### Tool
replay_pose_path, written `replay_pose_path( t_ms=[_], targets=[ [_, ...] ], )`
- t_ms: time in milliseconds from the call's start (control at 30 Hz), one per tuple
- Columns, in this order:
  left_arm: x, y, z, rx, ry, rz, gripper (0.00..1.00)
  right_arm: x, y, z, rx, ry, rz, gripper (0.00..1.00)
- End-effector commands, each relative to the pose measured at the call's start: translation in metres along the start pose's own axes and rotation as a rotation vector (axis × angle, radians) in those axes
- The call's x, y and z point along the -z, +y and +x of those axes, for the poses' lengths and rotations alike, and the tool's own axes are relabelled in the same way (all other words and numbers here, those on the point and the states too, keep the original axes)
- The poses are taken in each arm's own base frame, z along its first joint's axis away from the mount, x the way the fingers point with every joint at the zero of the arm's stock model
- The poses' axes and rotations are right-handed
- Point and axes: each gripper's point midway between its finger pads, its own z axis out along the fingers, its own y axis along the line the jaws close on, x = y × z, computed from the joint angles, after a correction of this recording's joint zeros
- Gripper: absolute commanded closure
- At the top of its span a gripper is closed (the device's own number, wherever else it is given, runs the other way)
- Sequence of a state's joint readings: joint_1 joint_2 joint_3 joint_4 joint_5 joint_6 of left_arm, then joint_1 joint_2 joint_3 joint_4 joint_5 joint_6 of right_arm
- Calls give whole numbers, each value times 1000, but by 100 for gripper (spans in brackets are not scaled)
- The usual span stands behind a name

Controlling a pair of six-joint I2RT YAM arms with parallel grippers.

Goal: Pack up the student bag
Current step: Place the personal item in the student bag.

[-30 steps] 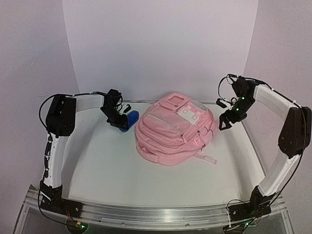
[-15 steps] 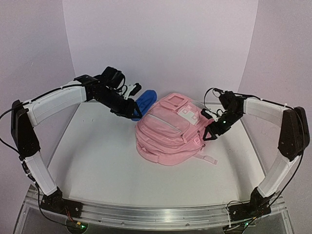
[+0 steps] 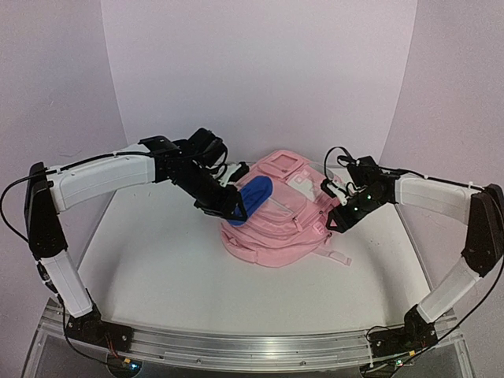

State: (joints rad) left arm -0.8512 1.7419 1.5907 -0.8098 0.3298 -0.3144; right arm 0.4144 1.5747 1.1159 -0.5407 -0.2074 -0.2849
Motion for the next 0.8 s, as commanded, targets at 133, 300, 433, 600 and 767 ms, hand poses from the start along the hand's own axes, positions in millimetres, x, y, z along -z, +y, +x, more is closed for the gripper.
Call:
replay_pose_path(
  t_ms=[133, 300, 433, 600, 767],
  targets=[
    [-13, -19, -18, -26, -14, 28, 87, -31, -27, 24, -2, 71, 94, 43],
    [-19, -23, -17, -28, 1, 43, 87, -54, -25, 15, -43, 47, 62, 43],
    [-21, -27, -15, -32, 12, 53, 87, -69, -32, 15, -82, 56, 83, 50],
    [-22, -35, -5, -51, 40, 69, 87, -59, -36, 0, -110, 0, 106, 83],
    [-24, -36, 3, -61, 65, 70, 87, -23, -33, -24, -87, -100, 100, 100]
  ],
)
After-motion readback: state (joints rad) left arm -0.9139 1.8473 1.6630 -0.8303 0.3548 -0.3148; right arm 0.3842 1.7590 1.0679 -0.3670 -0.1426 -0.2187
